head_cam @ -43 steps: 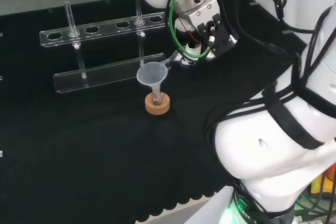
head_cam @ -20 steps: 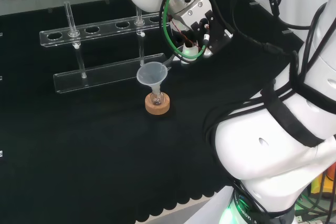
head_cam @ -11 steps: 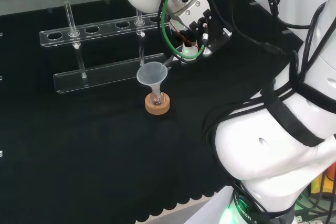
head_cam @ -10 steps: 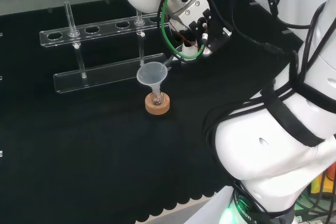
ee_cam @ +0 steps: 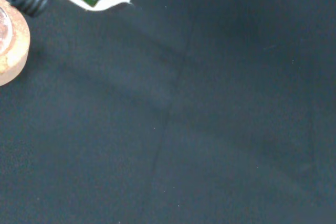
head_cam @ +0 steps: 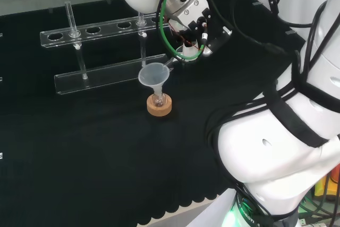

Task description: Pour all the NaCl from the weighing funnel into the round-bottom flask.

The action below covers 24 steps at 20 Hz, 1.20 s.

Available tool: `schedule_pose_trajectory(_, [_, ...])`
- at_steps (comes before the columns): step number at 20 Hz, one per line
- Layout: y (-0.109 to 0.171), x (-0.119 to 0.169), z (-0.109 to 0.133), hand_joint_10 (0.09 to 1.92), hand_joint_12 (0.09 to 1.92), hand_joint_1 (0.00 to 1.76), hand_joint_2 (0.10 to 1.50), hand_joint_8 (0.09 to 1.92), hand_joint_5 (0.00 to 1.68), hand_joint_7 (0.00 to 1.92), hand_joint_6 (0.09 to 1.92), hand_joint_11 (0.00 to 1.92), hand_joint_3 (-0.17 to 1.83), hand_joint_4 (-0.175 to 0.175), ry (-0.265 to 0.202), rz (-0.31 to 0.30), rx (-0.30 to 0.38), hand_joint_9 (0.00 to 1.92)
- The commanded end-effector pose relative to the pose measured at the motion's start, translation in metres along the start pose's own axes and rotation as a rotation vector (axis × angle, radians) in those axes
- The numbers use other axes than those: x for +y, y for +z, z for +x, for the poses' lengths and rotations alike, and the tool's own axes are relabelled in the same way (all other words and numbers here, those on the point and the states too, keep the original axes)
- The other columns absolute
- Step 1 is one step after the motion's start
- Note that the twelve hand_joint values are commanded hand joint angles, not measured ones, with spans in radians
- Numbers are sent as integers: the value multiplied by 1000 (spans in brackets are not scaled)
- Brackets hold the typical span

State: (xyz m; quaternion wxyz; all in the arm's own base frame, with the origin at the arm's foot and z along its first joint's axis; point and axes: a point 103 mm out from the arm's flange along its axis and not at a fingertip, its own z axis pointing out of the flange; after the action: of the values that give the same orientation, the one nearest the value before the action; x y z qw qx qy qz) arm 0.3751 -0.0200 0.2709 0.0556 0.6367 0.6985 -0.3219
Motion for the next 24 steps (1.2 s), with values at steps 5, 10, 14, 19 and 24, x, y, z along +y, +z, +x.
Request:
schedule_pose_trajectory(5, [-3,2,4,519,1295,1100,634,633,1164,470,926,432,788,175,0,12,-38,771])
schedule_pose_trajectory(10, [0,2,0,518,1295,1100,634,632,1164,468,926,431,788,175,0,9,-37,770])
schedule_pose_trajectory(14, [-1,2,1,517,1295,1100,634,632,1164,467,926,428,788,175,3,11,-34,768])
schedule_pose_trajectory(19, [-3,3,1,517,1296,1100,634,632,1164,466,926,426,788,175,-11,3,-51,767])
schedule_pose_trajectory(24, [-6,3,3,516,1297,1100,634,632,1164,464,926,425,788,175,-9,0,-74,765])
